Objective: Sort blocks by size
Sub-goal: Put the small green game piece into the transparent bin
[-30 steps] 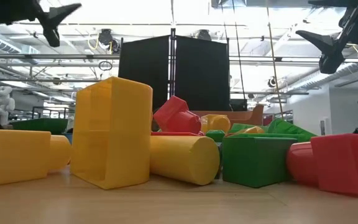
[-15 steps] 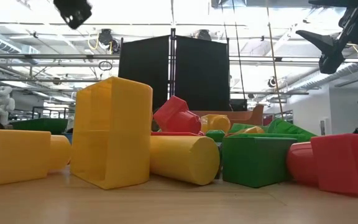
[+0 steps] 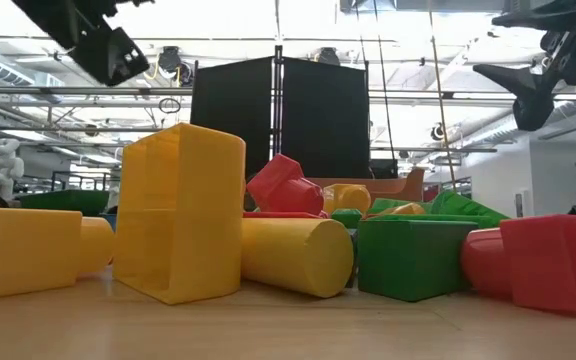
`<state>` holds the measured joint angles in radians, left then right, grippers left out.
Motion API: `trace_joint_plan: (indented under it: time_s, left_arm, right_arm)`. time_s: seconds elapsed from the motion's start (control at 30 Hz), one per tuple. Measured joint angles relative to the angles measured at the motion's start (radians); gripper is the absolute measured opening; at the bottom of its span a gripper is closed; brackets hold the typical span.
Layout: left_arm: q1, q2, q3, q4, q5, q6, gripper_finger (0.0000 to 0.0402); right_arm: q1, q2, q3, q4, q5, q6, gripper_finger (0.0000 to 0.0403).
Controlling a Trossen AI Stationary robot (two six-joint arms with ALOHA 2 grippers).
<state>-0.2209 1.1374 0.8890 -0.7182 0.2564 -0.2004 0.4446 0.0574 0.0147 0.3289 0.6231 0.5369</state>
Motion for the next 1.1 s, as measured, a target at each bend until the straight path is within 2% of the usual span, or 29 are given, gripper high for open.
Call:
trace_joint_plan:
  time_s: [0.27,0.3,0.43,0.5,0.6,1.1]
  left_arm:
    - [-0.032,0.124,0.000,0.003,0.002,0.024,0.0187]
    - [-0.032,0.138,0.000,0.004,-0.019,0.025,0.0187]
    - [-0.032,0.190,-0.001,0.030,-0.217,0.003,0.0187]
    - [-0.031,0.208,-0.001,0.074,-0.257,-0.065,0.0187]
    - [-0.032,0.223,-0.001,0.104,-0.258,-0.201,0.0187]
    - [-0.033,0.226,-0.001,0.104,-0.240,-0.161,0.0187]
  right_arm:
    - [0.000,0.000,0.000,-0.038,0.000,0.000,0.0260]
    - [0.000,0.000,0.000,-0.041,0.000,0.000,0.0260]
    - [0.000,0.000,0.000,-0.053,0.000,0.000,0.0260]
    - [0.000,0.000,0.000,-0.056,0.000,0.000,0.0260]
    - [0.000,0.000,0.000,-0.066,0.000,0.000,0.0260]
    - [0.000,0.000,0.000,-0.101,0.001,-0.001,0.0260]
